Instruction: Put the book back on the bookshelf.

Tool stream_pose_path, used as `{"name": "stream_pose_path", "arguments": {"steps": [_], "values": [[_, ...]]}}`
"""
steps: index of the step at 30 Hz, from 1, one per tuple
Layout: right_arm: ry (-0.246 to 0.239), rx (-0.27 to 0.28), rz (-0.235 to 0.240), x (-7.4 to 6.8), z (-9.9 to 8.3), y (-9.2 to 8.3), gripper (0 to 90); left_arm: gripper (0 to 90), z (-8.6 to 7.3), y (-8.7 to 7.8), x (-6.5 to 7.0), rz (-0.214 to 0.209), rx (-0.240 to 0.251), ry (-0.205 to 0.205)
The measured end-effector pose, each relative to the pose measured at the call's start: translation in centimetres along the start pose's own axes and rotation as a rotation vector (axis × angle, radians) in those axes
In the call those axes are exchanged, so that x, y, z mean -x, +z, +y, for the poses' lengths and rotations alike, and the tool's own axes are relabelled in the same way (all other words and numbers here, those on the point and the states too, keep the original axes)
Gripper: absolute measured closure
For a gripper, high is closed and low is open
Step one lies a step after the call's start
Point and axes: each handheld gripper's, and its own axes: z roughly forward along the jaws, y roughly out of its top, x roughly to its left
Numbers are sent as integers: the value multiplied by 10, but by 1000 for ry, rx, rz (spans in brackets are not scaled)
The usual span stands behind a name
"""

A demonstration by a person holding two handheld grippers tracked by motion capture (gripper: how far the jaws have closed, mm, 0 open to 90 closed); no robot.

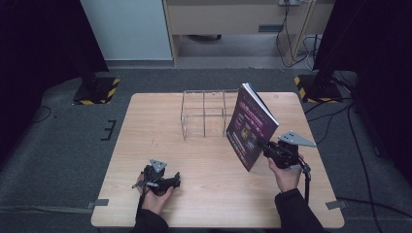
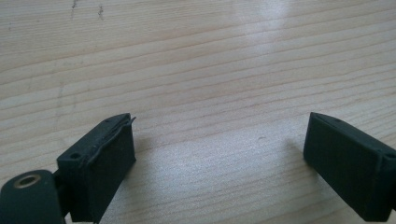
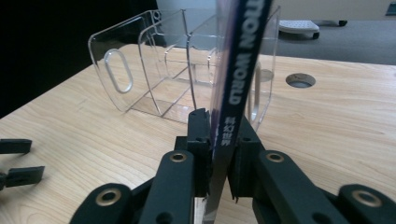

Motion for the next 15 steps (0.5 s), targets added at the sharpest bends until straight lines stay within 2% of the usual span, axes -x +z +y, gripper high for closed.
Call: {"name": "stream_pose_path", "arguments": {"steps": [8, 11, 15], "values": [[8, 46, 4, -2, 23, 1, 762, 80, 0, 0, 0, 0, 0, 0], [18, 35, -15, -4, 28, 5, 768, 80, 0, 0, 0, -1, -1, 0], [38, 13, -37, -6, 31, 10, 825, 80, 0, 0, 0, -1, -1, 0]]}}
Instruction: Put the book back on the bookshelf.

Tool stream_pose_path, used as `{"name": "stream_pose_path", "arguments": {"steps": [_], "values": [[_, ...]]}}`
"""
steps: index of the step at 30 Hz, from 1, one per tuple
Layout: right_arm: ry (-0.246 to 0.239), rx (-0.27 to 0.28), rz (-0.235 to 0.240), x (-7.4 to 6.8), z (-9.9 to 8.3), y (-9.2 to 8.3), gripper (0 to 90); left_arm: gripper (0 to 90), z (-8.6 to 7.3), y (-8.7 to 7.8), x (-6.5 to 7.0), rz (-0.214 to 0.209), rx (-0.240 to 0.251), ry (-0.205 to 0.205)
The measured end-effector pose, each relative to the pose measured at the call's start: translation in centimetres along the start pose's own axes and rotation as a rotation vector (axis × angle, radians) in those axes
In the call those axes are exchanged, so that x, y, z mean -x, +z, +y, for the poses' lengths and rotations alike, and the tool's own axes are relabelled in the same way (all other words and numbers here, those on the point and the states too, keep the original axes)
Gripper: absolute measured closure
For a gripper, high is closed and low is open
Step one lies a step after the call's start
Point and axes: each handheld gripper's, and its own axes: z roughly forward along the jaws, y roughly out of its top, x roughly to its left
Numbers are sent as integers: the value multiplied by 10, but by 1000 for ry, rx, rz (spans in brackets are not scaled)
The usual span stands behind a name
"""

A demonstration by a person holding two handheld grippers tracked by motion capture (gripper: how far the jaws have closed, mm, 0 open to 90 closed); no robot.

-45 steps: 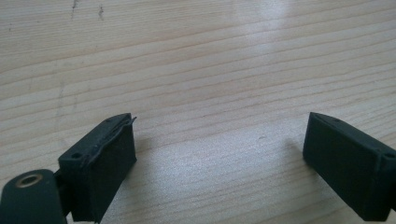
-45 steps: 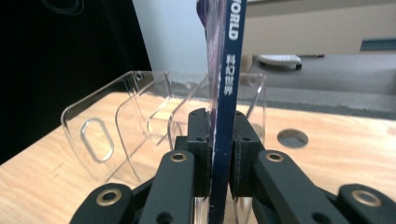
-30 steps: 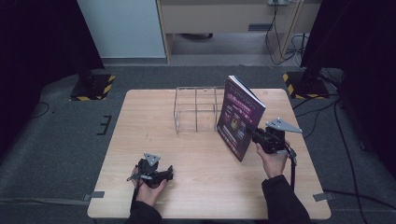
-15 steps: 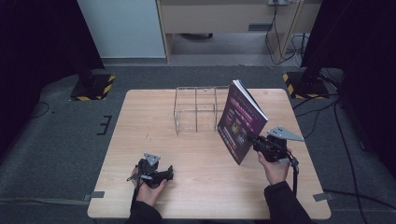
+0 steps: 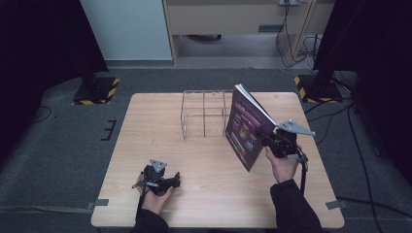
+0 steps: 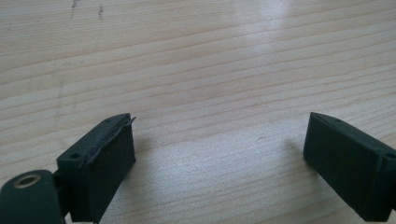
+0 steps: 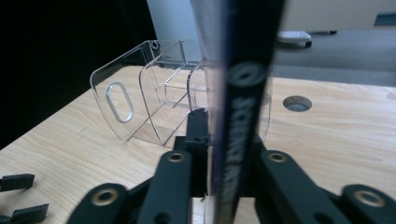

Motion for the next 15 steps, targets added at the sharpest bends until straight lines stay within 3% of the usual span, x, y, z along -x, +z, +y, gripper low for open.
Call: {"name": "stream_pose_path", "arguments": {"steps": [2, 8, 15], "values": [[-2, -8, -26, -2, 1, 0, 838, 80, 0, 0, 0, 0, 0, 0], [4, 5, -37, -5, 1, 0, 842, 80, 0, 0, 0, 0, -2, 2], [-5, 64, -48, -10, 10, 3, 845, 80, 0, 0, 0, 0, 0, 0]]}}
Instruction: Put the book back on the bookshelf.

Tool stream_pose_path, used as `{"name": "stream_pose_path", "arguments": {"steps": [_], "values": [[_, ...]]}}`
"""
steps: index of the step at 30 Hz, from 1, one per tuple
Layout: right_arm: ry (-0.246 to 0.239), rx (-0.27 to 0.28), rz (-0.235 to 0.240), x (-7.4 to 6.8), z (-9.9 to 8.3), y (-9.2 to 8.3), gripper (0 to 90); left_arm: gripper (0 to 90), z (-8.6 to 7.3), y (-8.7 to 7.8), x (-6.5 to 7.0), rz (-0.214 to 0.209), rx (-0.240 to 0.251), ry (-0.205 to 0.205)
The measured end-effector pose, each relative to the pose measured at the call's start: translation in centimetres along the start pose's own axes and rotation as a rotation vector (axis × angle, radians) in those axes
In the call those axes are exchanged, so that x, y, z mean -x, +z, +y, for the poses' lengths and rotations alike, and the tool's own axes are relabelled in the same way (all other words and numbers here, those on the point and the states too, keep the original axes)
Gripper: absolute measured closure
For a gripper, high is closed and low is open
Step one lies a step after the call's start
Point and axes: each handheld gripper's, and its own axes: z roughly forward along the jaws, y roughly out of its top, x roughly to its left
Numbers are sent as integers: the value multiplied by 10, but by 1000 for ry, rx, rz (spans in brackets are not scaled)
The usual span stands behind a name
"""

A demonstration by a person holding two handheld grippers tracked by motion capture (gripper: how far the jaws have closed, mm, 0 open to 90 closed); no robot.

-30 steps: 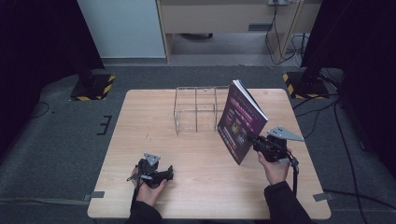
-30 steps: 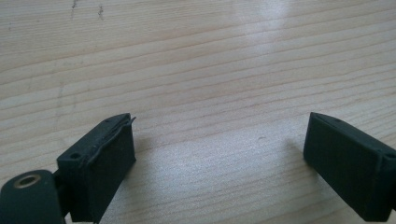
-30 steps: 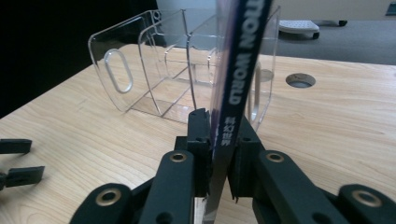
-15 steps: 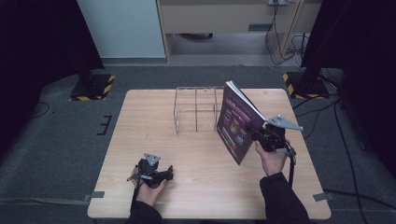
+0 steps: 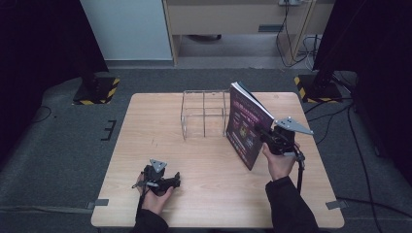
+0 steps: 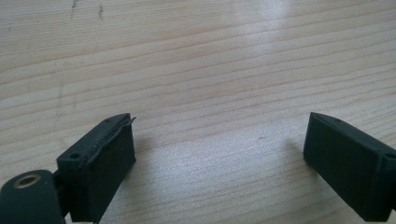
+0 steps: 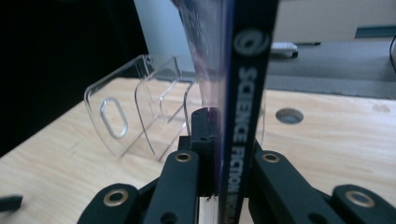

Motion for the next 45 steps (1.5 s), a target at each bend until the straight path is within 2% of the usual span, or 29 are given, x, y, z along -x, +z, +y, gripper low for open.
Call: {"name": "stream_pose_path", "arguments": {"steps": [12, 18, 25, 32, 45], "values": [[18, 90, -53, 7, 24, 26, 845, 80, 0, 0, 0, 1, 0, 1], [13, 94, -83, 11, 26, 48, 844, 80, 0, 0, 0, 0, -2, 3], [8, 102, -111, 10, 20, 68, 844, 80, 0, 0, 0, 0, 0, 1], [-7, 98, -137, 8, 15, 76, 844, 80, 0, 0, 0, 1, 1, 1], [-1, 133, -167, 9, 11, 82, 844, 80, 0, 0, 0, 1, 1, 1]]}}
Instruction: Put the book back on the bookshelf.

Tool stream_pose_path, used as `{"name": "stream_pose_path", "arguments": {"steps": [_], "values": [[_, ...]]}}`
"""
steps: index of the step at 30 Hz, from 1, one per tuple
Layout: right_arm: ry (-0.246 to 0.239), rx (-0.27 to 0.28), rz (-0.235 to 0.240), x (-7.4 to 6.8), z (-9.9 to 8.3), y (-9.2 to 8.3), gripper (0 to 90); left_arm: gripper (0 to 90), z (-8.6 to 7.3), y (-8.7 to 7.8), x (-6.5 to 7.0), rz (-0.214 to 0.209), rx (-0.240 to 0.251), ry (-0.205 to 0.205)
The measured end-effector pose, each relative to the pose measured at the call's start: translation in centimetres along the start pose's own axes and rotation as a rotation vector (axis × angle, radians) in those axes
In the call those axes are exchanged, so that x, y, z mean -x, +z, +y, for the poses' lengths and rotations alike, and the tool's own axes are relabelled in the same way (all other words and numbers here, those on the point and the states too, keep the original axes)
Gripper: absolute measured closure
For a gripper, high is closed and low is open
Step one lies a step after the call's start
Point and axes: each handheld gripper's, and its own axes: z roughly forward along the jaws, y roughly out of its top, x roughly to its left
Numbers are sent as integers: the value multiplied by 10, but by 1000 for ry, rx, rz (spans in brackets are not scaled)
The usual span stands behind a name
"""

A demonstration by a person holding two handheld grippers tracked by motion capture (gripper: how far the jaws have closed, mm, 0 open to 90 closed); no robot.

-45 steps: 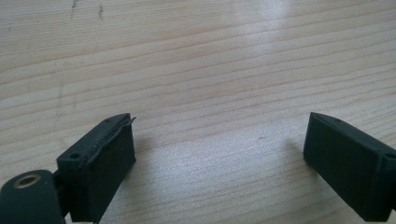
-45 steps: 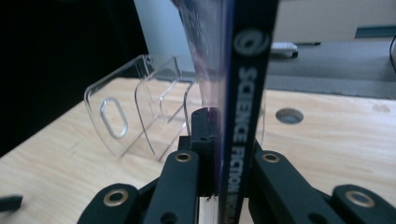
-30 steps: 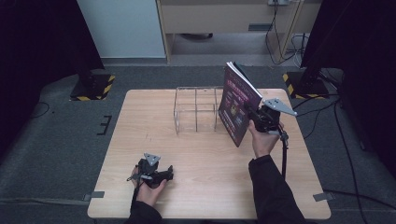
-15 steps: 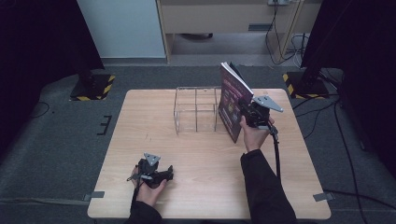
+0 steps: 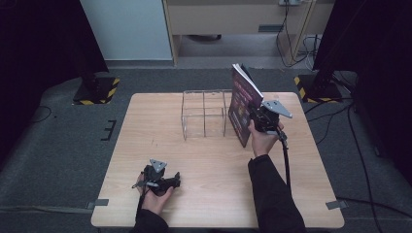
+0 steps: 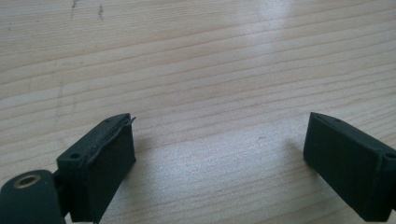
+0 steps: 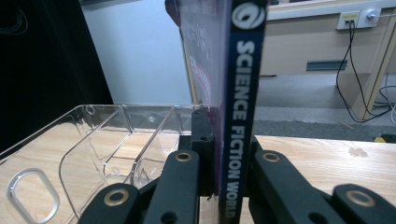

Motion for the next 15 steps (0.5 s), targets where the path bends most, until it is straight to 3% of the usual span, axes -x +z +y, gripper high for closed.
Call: {"name": "stream_pose_path", "arguments": {"steps": [15], "values": [[-24, -13, -12, -1, -5, -1, 830, 80, 0, 0, 0, 0, 0, 0]]}}
